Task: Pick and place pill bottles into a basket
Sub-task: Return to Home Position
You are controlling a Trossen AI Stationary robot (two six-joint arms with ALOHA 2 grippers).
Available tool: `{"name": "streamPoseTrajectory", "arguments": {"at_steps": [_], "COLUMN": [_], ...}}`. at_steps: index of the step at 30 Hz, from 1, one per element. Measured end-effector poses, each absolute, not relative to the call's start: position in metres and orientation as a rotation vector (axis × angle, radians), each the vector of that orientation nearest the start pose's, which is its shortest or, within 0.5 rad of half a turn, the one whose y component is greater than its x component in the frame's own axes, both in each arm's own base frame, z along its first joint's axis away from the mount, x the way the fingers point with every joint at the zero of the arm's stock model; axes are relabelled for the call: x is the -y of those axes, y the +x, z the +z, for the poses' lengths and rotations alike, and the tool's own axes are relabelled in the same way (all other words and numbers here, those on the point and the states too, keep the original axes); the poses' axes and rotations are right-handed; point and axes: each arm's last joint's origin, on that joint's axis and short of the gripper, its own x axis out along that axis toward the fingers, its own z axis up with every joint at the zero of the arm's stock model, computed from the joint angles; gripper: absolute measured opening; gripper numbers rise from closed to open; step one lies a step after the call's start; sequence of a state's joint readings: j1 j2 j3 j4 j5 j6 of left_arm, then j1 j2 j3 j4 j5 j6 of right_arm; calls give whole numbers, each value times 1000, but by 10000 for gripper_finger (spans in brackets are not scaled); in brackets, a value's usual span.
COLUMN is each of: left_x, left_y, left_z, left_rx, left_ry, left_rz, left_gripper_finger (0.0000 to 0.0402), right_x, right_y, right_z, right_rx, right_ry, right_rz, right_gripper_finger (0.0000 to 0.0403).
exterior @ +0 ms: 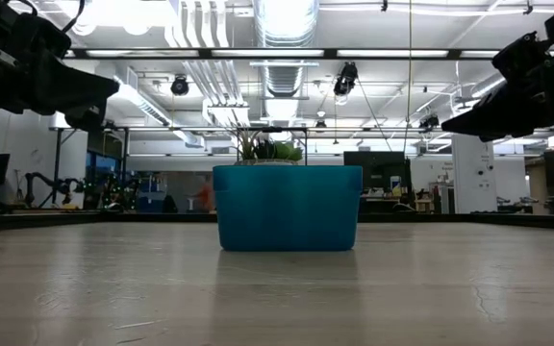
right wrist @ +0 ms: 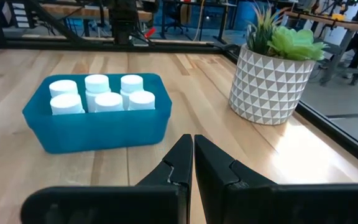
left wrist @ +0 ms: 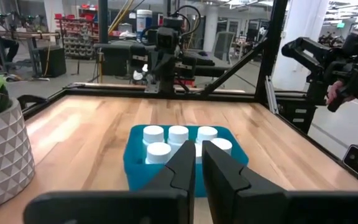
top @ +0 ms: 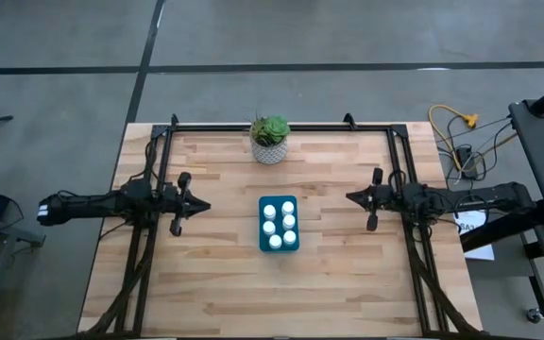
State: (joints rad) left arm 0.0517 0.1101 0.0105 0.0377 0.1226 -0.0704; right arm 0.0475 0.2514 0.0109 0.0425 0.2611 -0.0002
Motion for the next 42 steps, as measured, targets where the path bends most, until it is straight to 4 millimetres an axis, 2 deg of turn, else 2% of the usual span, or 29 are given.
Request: {"name": "streamPoseTrajectory", "arguments": {"at_steps": [42], "left_x": [-2], "left_y": [106], "left_z": [159], "left_rx": [-90], "left_ry": [-78], "left_rz": [-68], "left_gripper_finger": [11], "right_x": [2], "right_y": [111], "right_z": [150], "right_rx": [-190], "right_ry": [15], "right_rz": [-217], "right_gripper_finger": [9]}}
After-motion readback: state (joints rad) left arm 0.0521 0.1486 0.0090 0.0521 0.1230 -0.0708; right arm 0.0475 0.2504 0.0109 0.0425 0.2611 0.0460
